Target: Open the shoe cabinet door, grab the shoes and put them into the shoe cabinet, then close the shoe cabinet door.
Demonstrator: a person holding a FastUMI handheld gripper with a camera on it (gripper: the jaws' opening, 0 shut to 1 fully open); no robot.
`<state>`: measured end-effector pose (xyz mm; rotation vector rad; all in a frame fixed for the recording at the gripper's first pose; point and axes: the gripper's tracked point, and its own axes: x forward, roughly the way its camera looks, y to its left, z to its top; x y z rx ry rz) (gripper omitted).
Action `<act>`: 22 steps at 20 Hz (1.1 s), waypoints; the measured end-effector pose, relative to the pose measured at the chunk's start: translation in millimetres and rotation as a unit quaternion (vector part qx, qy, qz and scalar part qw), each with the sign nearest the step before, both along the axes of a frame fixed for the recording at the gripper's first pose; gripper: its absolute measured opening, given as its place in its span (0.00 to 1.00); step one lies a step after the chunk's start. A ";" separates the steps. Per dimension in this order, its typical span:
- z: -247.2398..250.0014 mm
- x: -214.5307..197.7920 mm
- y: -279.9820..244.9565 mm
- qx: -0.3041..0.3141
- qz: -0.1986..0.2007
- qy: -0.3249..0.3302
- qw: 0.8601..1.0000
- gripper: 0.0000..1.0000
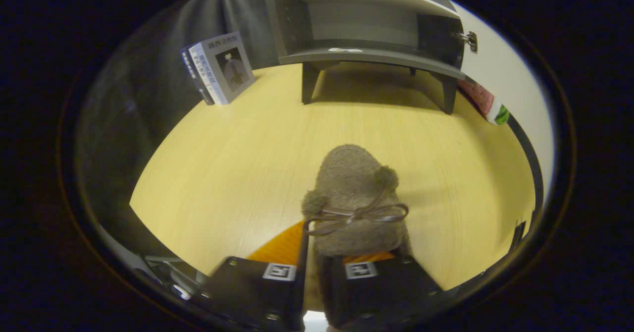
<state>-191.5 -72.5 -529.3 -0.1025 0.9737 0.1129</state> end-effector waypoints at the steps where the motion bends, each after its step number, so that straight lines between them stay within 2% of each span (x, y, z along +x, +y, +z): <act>1: -2.1 -1.5 2.0 -0.002 -0.003 0.005 1.000 0.11; 4: 4.6 5.6 -1.6 -0.010 -0.025 -0.002 1.000 0.13; 5: 7.3 7.8 -3.7 -0.013 -0.029 -0.002 1.000 0.01; 10: 43.4 32.6 -7.5 -0.010 -0.058 -0.028 0.998 0.01; 15: 120.2 78.8 -22.8 -0.016 -0.090 -0.101 0.991 0.01; 22: 246.7 147.5 -44.9 -0.039 -0.124 -0.208 0.969 0.01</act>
